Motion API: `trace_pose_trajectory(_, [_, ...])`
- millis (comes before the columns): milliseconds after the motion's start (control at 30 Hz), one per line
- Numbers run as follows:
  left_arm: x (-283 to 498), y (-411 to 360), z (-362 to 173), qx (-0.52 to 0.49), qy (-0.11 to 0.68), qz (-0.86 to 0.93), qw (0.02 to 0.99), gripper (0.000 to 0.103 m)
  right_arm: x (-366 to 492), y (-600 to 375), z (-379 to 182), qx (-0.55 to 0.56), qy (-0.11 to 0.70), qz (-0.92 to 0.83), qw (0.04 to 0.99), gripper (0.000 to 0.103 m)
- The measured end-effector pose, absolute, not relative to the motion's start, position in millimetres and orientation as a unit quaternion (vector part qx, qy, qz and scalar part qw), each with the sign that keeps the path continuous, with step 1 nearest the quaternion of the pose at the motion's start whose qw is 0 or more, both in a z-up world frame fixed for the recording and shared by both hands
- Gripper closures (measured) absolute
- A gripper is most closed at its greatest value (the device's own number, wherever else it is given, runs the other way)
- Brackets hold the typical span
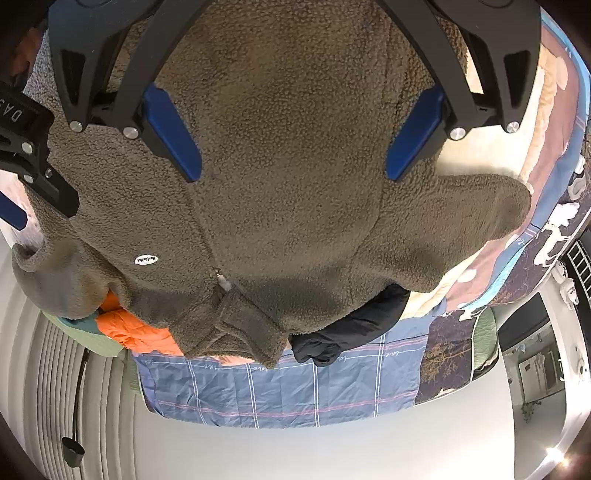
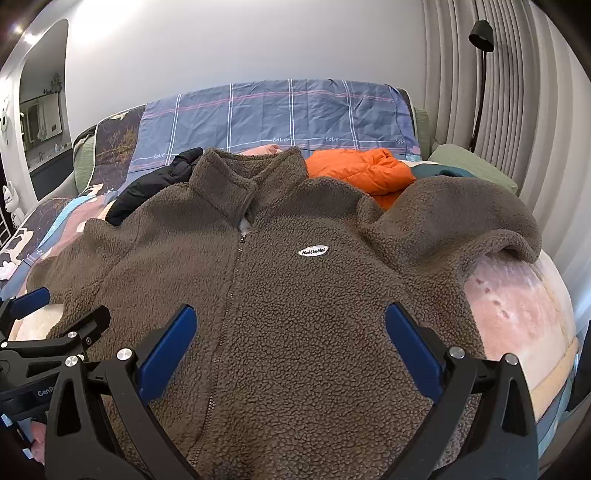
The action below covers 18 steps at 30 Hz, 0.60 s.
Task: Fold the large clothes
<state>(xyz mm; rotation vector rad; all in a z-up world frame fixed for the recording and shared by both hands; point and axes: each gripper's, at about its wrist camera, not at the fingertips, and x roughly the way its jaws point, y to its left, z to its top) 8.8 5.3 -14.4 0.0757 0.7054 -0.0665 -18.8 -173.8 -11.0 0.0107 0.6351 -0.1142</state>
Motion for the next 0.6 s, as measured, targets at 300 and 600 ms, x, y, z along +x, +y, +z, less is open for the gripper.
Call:
trace_pose_trajectory(300, [7.4,5.4,-14.2,0.022,0.333,-0.042,0.942,0.002,-17.8,-173.8,-13.9,0.001,0.314,-0.063,0.947,0.001])
trace_pose_trajectory(600, [9.0,4.4,-15.8,0.027,0.346,-0.053,0.936,0.002,-14.7,-174.4,-16.4,-0.002,0.318,-0.069,0.945,0.001])
